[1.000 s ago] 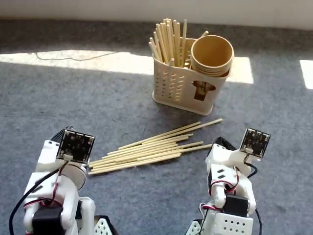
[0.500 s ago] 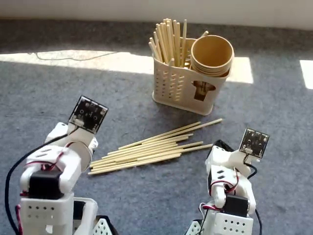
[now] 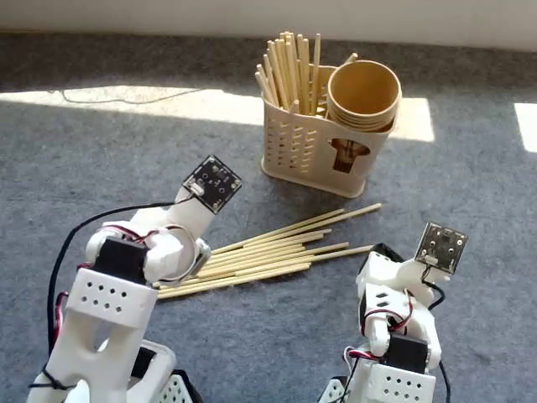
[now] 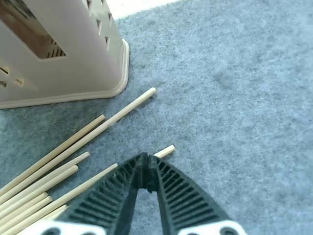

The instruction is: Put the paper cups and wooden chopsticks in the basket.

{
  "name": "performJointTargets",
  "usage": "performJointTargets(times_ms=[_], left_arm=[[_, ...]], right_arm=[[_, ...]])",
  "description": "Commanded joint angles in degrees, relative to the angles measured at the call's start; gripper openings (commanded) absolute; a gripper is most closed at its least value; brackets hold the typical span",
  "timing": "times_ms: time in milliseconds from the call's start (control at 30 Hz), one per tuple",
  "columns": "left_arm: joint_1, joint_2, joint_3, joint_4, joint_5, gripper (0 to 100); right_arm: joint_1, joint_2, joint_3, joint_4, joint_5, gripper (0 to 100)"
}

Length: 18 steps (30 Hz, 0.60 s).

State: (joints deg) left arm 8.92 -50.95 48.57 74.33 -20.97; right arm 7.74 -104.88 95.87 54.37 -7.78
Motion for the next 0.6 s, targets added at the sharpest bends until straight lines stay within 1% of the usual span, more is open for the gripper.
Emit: performJointTargets(times_ms=[0,100,267,467,567], left_arm=[[4.62,4.18,-2.59,-0.35,-0.70,16],[7.25,8.92,-2.68,-0.35,-3.16,16],[11.30,15.69,-2.68,-0.79,-3.43,16],[17.45,20.26,-2.33,-4.92,-2.99,16],[18.77,24.13,-2.24,-7.56,-2.99,16]], right_arm=[[0.75,-0.40,6.90,0.40,-0.26,0.5],[0.75,-0.40,6.90,0.40,-0.26,0.5],[0.75,-0.40,6.90,0.48,-0.26,0.5],[0.75,-0.40,6.90,0.48,-0.26,0.5],[0.84,-0.40,6.90,0.48,-0.26,0.5]])
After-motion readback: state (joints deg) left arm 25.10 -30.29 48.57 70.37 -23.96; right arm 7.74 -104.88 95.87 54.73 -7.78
